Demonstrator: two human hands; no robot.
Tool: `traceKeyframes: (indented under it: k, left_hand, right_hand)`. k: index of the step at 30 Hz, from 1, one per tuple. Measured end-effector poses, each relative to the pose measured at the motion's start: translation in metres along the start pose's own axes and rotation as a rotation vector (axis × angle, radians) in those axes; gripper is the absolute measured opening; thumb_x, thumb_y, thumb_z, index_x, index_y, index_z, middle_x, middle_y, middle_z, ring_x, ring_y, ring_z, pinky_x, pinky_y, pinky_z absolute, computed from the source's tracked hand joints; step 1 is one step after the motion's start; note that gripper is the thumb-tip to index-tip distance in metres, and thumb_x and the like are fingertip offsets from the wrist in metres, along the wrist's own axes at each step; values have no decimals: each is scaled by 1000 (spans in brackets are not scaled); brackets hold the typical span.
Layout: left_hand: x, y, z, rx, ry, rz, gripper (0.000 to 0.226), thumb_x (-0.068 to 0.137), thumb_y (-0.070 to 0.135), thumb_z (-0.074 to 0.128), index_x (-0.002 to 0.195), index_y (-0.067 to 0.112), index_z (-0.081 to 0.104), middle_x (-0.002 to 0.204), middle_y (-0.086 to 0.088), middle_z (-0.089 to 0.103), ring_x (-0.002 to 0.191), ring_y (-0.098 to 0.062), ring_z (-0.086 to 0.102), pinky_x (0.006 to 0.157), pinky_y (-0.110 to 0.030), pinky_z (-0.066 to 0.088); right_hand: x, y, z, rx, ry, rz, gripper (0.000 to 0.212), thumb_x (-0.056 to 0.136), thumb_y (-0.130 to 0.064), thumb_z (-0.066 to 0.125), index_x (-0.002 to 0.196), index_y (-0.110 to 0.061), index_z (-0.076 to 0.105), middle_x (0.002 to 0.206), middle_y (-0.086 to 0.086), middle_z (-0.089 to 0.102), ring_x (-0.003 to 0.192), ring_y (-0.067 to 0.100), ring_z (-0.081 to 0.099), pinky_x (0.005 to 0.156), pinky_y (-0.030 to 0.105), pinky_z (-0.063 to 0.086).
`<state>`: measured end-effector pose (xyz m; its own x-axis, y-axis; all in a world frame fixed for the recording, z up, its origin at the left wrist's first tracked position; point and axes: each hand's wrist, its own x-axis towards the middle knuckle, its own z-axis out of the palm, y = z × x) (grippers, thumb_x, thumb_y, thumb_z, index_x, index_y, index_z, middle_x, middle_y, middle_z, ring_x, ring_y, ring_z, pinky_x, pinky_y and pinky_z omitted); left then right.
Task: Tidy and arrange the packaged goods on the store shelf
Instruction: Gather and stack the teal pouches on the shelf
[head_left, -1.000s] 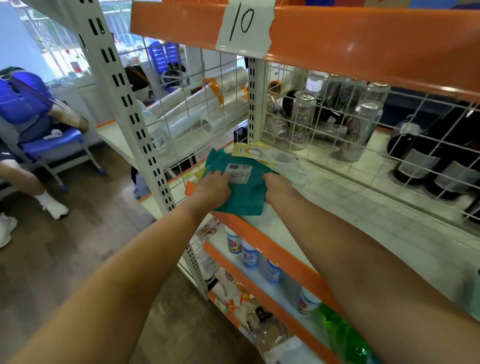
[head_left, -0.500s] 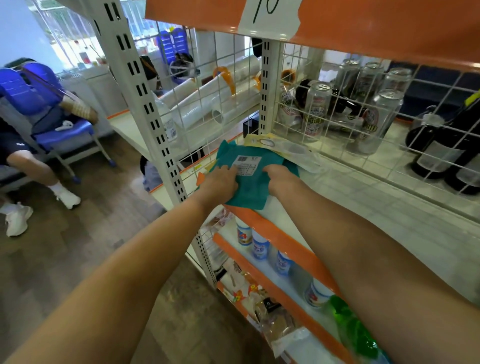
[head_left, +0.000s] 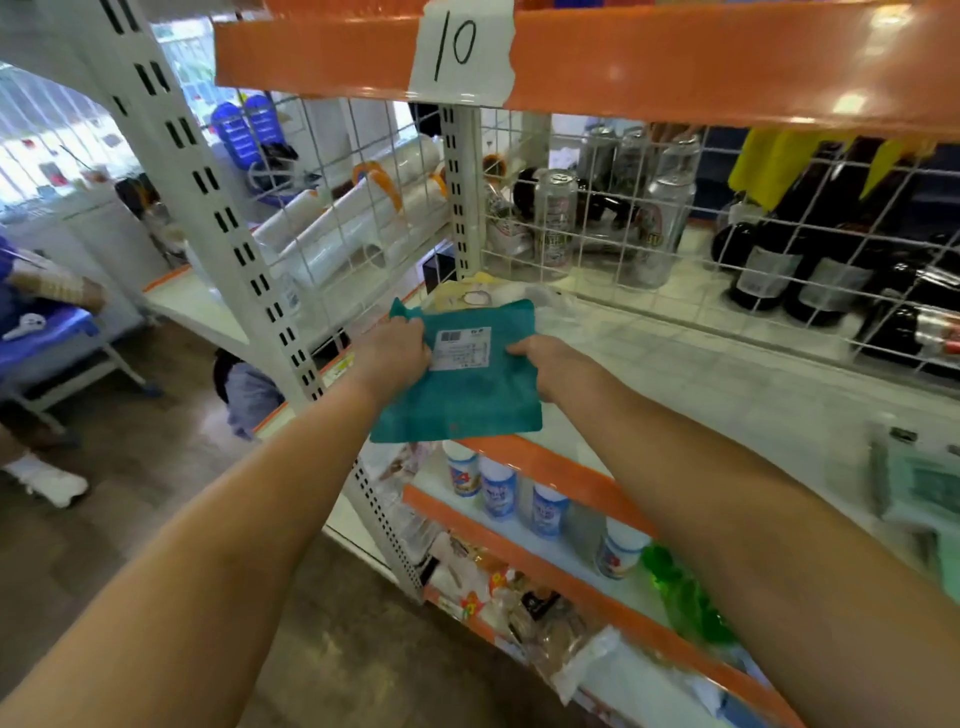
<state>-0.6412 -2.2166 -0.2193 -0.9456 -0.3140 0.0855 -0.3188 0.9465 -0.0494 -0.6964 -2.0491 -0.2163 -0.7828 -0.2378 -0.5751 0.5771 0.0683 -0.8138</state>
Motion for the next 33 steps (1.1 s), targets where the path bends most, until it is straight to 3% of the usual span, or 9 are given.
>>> traceKeyframes:
  k: [10, 13, 16, 23, 26, 33]
  left_hand:
    - [2, 71, -14, 34, 61, 172, 33, 95, 24, 37, 119, 6, 52, 119, -14, 57, 106, -34, 56, 78, -37, 44]
    - [-1, 105, -19, 22, 63, 217, 36, 97, 27, 37, 123, 6, 50, 122, -15, 54, 110, -34, 55, 83, -38, 47]
    - [-7, 148, -22, 39, 71, 300, 39, 98, 30, 36, 126, 7, 48, 126, -14, 53, 113, -32, 53, 88, -39, 47]
    - [-36, 256, -35, -72, 84, 425, 34, 98, 31, 38, 118, 11, 56, 117, -12, 61, 105, -30, 59, 83, -38, 47]
    - [-53, 300, -38, -96, 101, 501, 37, 98, 31, 37, 126, 12, 53, 122, -12, 57, 110, -30, 56, 86, -38, 46]
    - [-88, 403, -48, -142, 80, 660, 40, 98, 31, 37, 130, 12, 50, 127, -13, 54, 115, -30, 51, 85, -37, 44]
  right_hand:
    - [-23, -2, -95, 30, 115, -125, 33, 94, -4, 50, 126, 3, 57, 127, 21, 60, 116, 37, 58, 101, 51, 46]
    - [-35, 1, -135, 66, 191, -172, 32, 92, -1, 51, 123, 7, 56, 126, 25, 59, 116, 40, 57, 100, 54, 45]
    - [-56, 7, -178, 90, 271, -178, 30, 92, -2, 53, 120, 7, 57, 124, 25, 60, 114, 40, 58, 98, 54, 47]
    - [-109, 22, -277, 127, 431, -194, 31, 93, -3, 53, 122, 6, 56, 124, 23, 60, 114, 38, 58, 98, 53, 47]
    - [-132, 32, -319, 136, 507, -200, 30, 94, -5, 53, 122, 5, 56, 119, 17, 61, 109, 35, 59, 98, 50, 47]
    - [-182, 61, -409, 242, 666, -203, 28, 93, -6, 54, 119, 4, 56, 121, 22, 62, 110, 38, 61, 95, 54, 49]
